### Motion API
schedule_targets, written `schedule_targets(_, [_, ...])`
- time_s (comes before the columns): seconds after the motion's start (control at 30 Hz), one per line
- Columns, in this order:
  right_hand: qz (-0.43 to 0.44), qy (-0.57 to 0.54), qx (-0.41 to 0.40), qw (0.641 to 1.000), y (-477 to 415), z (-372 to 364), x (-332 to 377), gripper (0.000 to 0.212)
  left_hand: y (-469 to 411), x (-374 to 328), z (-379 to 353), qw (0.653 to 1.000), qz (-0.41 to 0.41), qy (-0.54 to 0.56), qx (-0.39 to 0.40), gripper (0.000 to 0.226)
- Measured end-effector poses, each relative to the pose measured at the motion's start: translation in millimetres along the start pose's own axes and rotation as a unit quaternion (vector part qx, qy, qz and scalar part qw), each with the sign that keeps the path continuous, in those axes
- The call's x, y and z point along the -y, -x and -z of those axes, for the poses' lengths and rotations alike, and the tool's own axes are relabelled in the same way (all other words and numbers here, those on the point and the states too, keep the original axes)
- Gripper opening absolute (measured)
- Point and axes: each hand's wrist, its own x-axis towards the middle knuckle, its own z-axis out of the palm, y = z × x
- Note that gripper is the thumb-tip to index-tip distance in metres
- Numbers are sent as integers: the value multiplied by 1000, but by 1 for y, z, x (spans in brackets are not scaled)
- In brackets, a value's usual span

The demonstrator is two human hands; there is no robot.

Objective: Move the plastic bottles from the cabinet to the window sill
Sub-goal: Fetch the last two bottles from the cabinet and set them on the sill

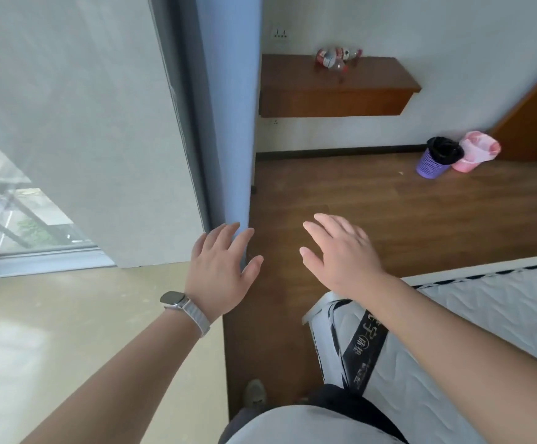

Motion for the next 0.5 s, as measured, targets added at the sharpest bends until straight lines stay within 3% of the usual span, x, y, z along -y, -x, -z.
schedule_targets(0.17, [-19,6,4,1000,-22,9,-13,57,-31,0,-4,1000,-26,0,18,44])
schedule_targets(0.5, [-66,-8,25,997,-78,-5,-85,58,-132,-26,-28,996,-77,-33,29,47])
